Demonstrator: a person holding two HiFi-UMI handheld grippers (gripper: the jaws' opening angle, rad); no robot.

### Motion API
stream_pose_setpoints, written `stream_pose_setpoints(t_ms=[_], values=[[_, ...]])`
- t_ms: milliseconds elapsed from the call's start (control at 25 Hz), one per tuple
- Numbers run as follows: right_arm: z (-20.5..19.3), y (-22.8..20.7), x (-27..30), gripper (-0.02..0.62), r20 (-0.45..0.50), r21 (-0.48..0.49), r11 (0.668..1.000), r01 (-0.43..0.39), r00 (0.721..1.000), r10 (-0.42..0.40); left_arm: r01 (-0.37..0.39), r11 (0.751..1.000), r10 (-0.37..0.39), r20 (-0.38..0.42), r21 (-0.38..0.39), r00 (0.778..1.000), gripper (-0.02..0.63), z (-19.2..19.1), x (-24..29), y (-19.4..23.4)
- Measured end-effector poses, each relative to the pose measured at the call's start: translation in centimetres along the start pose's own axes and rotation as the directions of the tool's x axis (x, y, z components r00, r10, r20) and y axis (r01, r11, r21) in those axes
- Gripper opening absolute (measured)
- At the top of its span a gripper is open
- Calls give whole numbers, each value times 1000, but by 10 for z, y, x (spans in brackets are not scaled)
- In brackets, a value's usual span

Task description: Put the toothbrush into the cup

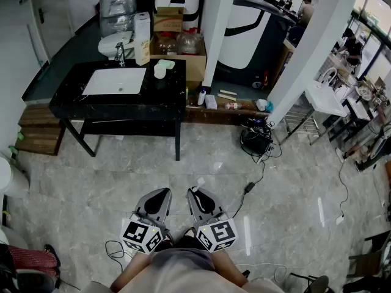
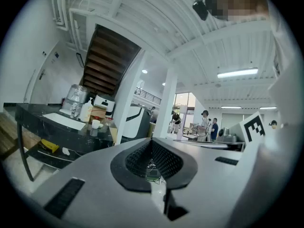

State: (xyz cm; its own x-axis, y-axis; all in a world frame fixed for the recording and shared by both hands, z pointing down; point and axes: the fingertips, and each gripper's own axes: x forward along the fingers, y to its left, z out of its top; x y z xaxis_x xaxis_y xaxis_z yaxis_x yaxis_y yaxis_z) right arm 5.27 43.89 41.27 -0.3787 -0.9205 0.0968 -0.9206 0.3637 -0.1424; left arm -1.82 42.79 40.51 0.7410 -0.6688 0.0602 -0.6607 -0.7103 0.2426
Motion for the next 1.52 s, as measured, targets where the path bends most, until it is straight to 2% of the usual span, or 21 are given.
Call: stream_pose_setpoints(t_ms=[440,640,1040,1280,1520], values=[[-3,-33,-11,44,-7,13,999,-30,1000,30,-5,1000,5,-44,-4,999,9,-11,34,-20],[-2,-47,-18,46,-14,-72,997,-29,1000,28,-7,999,10,-82,38,997,9,-16,48,-31],[-5,-62,-16,46,-21,-23,996,-83,996,82,-1,1000,4,-111,20,994,9,-21,70,-40],[-14,-75,8,48,-59,-25,996,-89,994,87,11,1000,-12,-94,-12,996,9,-22,91,-25],[6,-71,58,48,-39,-56,992,-109,994,107,-3,1000,3,-54,4,999,9,3,108,18]])
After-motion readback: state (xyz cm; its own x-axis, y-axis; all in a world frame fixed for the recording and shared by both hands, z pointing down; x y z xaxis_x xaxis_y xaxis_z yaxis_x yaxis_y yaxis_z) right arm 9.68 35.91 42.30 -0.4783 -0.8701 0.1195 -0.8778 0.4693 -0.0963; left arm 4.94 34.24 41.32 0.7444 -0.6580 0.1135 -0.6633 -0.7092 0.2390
